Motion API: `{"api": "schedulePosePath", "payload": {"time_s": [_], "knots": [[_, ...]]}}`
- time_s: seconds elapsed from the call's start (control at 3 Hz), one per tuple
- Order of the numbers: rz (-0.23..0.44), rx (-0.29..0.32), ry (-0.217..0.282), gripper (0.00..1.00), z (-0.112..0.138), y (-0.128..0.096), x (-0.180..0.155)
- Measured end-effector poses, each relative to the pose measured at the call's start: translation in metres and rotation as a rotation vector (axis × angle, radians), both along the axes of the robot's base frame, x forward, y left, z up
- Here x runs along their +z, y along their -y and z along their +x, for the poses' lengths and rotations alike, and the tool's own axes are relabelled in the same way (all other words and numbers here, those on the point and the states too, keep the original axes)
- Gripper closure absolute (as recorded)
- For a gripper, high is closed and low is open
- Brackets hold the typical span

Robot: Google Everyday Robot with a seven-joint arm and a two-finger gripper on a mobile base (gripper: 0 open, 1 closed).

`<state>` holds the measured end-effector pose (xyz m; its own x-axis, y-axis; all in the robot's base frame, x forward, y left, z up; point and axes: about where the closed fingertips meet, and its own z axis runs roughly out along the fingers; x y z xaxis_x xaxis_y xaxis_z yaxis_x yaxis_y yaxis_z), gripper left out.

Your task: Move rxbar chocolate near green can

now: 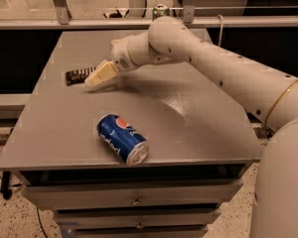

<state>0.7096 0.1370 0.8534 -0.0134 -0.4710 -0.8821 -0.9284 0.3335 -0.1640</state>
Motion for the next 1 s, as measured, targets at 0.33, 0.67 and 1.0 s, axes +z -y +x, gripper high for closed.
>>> {"api": "schedulePosePath", "payload": {"time_s": [0.33, 0.67, 1.0], "knots": [[0.016, 0.004, 0.0, 0.17, -0.0014, -0.0048, -0.0046], [0.027, 0.005, -0.006, 0.41, -0.004, -0.0062, -0.0086], [0.033, 0.0, -0.013, 0.64, -0.0068, -0.0053, -0.0109]]}}
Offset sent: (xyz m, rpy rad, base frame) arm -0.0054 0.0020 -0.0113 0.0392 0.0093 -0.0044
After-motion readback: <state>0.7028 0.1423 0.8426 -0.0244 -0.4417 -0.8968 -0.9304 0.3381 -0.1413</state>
